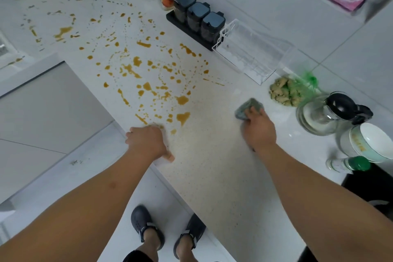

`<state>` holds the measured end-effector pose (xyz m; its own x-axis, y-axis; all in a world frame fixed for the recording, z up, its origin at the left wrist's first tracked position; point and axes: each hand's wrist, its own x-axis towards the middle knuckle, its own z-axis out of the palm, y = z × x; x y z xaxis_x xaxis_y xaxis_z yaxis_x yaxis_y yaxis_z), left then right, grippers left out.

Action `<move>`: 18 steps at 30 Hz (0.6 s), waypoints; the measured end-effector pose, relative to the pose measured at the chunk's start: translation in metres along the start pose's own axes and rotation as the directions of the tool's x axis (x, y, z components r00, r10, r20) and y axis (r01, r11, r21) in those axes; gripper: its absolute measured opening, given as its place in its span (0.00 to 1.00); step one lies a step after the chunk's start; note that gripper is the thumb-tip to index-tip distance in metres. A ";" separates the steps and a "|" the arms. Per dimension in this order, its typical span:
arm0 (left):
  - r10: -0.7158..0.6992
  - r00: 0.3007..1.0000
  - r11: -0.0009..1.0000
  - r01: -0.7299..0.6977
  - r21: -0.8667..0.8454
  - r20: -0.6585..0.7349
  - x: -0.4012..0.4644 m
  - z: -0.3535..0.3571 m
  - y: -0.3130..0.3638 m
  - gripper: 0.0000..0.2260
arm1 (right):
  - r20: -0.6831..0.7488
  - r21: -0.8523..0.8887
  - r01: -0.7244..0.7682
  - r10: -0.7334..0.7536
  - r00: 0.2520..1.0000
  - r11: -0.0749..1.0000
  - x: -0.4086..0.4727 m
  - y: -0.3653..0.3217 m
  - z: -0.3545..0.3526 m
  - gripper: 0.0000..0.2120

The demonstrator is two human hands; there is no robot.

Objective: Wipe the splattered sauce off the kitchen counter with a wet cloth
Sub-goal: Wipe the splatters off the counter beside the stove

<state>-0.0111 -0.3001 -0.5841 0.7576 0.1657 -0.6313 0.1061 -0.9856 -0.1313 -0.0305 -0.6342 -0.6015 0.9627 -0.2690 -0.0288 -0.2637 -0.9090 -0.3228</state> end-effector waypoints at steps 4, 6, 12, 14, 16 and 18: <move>0.022 0.999 1.000 -0.021 0.005 -0.030 0.001 0.007 -0.004 0.54 | -0.072 0.035 -0.059 0.062 0.996 0.998 -0.003 -0.057 0.024 0.19; 0.029 0.999 1.000 -0.029 0.004 -0.030 0.001 0.007 -0.005 0.55 | 0.011 0.081 0.054 -0.055 0.998 0.995 -0.021 -0.096 0.041 0.20; 0.019 1.000 1.000 -0.019 0.015 -0.013 0.001 0.004 -0.003 0.55 | 0.127 0.159 0.483 -0.503 0.855 0.861 -0.096 -0.105 0.046 0.20; 0.013 1.000 1.000 -0.012 0.014 -0.008 0.003 0.005 -0.003 0.57 | 0.081 0.197 0.521 -0.543 0.836 0.831 -0.089 -0.071 0.035 0.16; 0.001 1.000 1.000 -0.001 0.016 -0.001 0.003 0.005 -0.002 0.58 | 0.017 0.183 0.434 -0.445 0.896 0.882 -0.069 -0.039 0.017 0.14; -0.003 1.000 1.000 0.003 0.014 0.004 0.001 0.003 -0.001 0.56 | -0.090 0.168 0.207 -0.194 0.977 0.964 -0.049 -0.004 -0.004 0.15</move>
<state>-0.0126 -0.2994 -0.5871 0.7545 0.1689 -0.6342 0.0994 -0.9846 -0.1440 -0.0768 -0.6185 -0.5951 0.9861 -0.1153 0.1195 -0.0451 -0.8784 -0.4758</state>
